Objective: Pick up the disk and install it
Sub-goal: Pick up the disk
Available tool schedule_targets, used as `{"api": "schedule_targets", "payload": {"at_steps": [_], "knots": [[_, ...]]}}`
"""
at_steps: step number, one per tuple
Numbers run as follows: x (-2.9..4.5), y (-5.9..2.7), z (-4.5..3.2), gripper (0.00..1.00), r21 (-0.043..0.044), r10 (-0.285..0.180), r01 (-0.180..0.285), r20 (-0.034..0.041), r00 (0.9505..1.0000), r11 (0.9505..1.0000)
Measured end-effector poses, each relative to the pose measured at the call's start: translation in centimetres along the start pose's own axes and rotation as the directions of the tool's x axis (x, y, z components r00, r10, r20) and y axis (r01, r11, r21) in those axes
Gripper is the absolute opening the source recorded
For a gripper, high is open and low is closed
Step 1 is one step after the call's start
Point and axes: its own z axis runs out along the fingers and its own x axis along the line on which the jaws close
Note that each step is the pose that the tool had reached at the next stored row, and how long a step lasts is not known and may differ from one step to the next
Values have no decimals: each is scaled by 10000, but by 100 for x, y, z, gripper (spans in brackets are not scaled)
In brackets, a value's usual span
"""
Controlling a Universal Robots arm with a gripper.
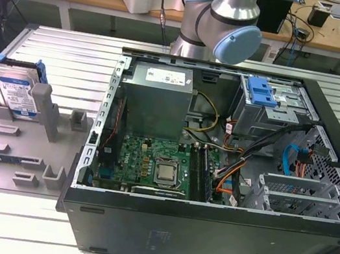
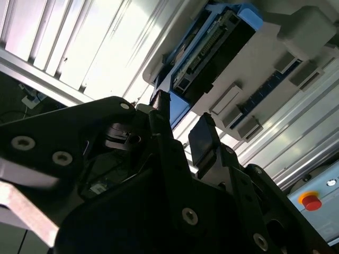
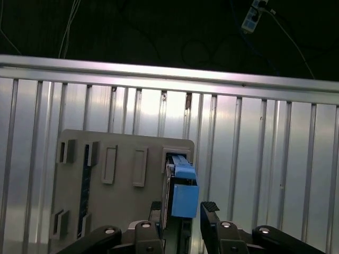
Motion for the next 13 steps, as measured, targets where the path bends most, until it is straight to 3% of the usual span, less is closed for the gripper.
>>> {"api": "schedule_targets", "payload": {"at_steps": [13], "knots": [[-14, 16, 72, 42, 36, -6, 6, -3, 10000, 10000]]}}
